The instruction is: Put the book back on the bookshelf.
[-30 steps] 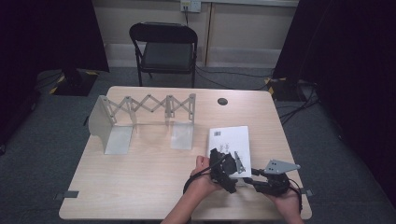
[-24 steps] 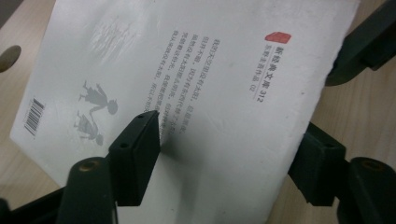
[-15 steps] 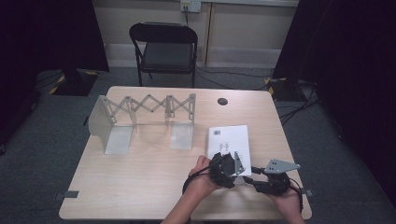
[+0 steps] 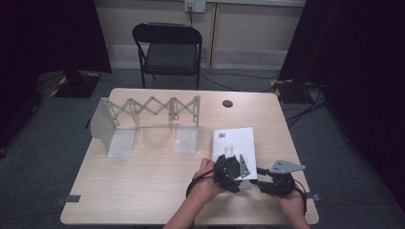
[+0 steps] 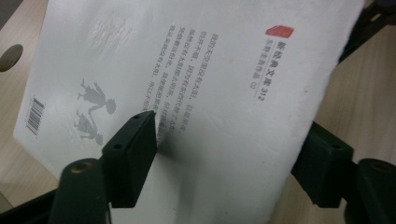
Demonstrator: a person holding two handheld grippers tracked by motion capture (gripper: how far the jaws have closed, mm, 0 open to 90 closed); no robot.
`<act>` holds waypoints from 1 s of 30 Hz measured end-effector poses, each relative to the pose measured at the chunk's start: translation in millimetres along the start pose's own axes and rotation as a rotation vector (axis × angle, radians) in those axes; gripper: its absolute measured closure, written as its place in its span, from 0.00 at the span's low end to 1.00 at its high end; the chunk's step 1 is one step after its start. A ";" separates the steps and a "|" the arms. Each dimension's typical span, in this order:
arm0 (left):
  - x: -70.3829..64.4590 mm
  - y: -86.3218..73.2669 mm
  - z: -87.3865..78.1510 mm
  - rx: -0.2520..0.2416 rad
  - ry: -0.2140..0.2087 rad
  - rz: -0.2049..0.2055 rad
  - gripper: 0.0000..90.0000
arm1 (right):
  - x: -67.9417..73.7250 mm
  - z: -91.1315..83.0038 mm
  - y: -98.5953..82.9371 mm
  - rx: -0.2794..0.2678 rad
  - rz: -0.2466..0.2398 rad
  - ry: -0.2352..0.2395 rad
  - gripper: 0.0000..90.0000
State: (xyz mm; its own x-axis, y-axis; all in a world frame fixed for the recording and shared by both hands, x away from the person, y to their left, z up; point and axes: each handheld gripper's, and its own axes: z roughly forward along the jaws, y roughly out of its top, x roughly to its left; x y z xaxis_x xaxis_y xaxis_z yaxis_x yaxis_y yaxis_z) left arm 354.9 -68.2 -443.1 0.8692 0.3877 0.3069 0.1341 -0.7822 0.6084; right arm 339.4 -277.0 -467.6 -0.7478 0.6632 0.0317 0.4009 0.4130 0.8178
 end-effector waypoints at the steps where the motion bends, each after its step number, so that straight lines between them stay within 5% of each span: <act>1: -0.2 0.0 1.6 0.008 0.008 -0.001 0.28 | 0.2 -0.2 0.5 -0.005 0.002 0.004 0.61; 5: -2.9 0.9 5.9 0.016 0.052 0.023 0.23 | 0.2 -0.8 2.4 -0.013 0.006 0.008 0.61; 9: -3.3 2.5 5.4 0.017 0.064 0.024 0.30 | 0.2 0.0 1.1 -0.019 -0.004 0.006 0.61; 12: -9.4 7.5 -0.1 0.033 0.091 0.109 0.44 | -1.0 0.6 1.4 -0.035 -0.001 0.018 0.54; 15: -9.0 8.8 -2.0 0.036 0.091 0.115 0.46 | -1.1 1.1 0.3 -0.031 -0.001 0.017 0.51; 18: -6.9 5.7 -4.6 0.014 0.095 0.179 0.51 | -4.1 -0.2 -8.1 -0.003 -0.005 0.017 0.48; 22: -5.8 0.4 -3.1 -0.010 0.100 0.184 0.52 | -8.1 -3.1 -12.4 -0.003 0.019 0.019 0.48; 30: -5.4 1.5 -9.3 -0.035 0.141 0.161 0.60 | -9.1 -5.7 -20.7 0.030 -0.008 0.023 0.48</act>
State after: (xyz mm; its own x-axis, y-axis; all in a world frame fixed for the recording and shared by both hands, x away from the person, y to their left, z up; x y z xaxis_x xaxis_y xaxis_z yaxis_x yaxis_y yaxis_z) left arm 346.0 -66.9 -437.0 0.8025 0.3254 0.5001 -0.0201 -0.8230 0.5677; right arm 334.9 -295.1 -481.5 -0.7631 0.6451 0.0388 0.4102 0.4371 0.8004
